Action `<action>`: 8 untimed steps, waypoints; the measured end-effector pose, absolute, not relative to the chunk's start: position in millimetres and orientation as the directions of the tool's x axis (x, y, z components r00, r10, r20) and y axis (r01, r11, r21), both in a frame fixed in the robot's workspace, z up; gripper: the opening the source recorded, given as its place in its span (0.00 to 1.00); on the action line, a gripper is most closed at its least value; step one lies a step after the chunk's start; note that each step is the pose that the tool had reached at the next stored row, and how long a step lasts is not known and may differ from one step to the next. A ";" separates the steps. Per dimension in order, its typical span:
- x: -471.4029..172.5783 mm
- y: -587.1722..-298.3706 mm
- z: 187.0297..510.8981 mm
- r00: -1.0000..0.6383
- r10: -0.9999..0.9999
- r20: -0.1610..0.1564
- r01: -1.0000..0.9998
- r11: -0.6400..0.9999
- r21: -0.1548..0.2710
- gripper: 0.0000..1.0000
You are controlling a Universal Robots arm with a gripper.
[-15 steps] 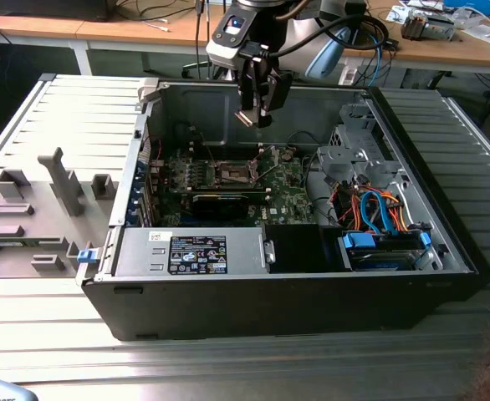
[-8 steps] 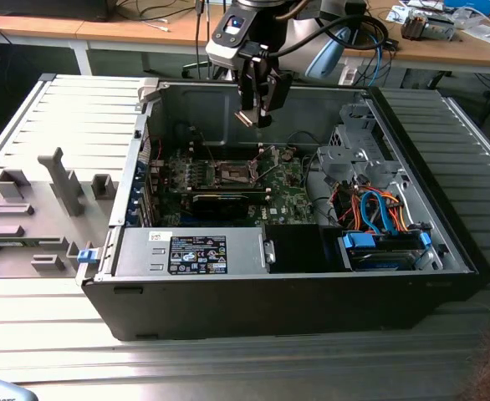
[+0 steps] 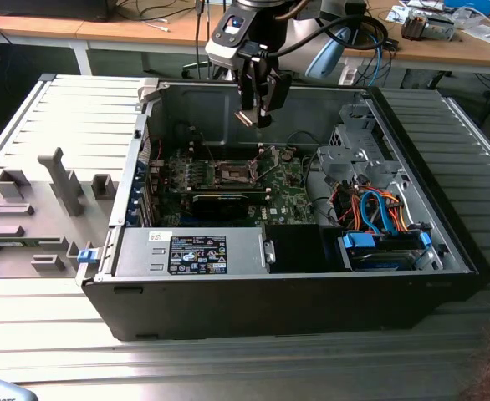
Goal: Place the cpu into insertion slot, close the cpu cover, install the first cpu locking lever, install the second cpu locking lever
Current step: 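Place the cpu into insertion slot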
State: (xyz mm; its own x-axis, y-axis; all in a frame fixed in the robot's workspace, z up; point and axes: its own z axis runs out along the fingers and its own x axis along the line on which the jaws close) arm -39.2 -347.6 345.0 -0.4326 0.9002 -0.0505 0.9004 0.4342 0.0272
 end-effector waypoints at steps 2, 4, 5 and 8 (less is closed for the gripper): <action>-39.2 -347.6 345.0 -0.431 0.901 -0.051 0.901 0.433 0.027 0.55; -39.2 -347.6 344.9 -0.429 0.902 -0.050 0.902 0.431 0.027 0.55; -39.2 -347.6 344.9 -0.429 0.902 -0.050 0.902 0.430 0.027 0.55; -39.2 -347.6 344.9 -0.426 0.903 -0.050 0.903 0.428 0.027 0.55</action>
